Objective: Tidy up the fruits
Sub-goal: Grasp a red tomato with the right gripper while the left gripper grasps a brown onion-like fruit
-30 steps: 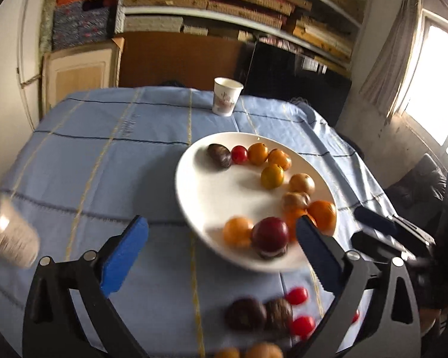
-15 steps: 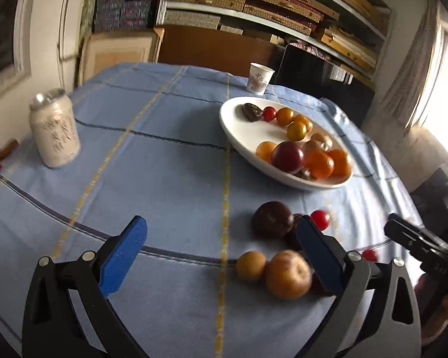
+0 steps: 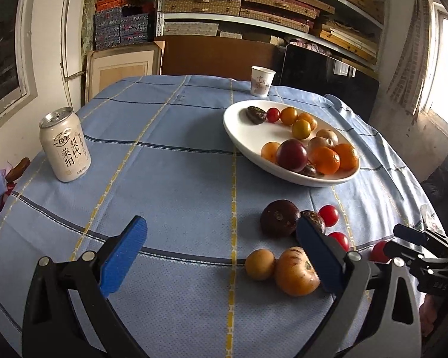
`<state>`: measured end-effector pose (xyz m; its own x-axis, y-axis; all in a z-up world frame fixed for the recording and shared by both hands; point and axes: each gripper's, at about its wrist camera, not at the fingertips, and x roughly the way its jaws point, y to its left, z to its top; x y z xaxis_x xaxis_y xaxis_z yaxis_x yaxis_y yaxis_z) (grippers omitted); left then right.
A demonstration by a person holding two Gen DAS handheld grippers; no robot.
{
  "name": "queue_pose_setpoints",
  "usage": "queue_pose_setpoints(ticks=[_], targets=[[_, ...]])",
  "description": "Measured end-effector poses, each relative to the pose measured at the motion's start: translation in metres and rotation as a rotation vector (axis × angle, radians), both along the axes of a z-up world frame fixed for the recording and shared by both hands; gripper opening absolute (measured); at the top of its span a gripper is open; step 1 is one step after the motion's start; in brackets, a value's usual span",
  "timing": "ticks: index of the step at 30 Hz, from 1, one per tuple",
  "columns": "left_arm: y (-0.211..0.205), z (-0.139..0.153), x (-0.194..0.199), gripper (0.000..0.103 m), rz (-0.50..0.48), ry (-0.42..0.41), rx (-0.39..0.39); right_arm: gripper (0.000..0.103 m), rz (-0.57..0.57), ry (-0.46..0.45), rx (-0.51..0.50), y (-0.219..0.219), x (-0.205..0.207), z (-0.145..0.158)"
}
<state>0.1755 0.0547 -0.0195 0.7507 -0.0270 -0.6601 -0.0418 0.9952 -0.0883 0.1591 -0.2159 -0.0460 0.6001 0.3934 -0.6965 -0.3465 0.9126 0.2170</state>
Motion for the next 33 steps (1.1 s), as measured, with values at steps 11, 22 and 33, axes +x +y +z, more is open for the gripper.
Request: queue_pose_setpoints(ticks=[11,22,33], targets=[[-0.007,0.001,-0.003,0.098,-0.025,-0.003,0.016,0.063,0.047,0.002,-0.062,0.011,-0.004,-0.002],[-0.003,0.006,-0.014,0.098,-0.018,-0.034,0.049,0.043,0.043,0.085,-0.063,0.006,0.001,-0.013],[-0.043,0.005,-0.046,0.098,-0.290,-0.089,0.143,0.033,0.002,0.111,-0.023,-0.004,0.004,-0.016]])
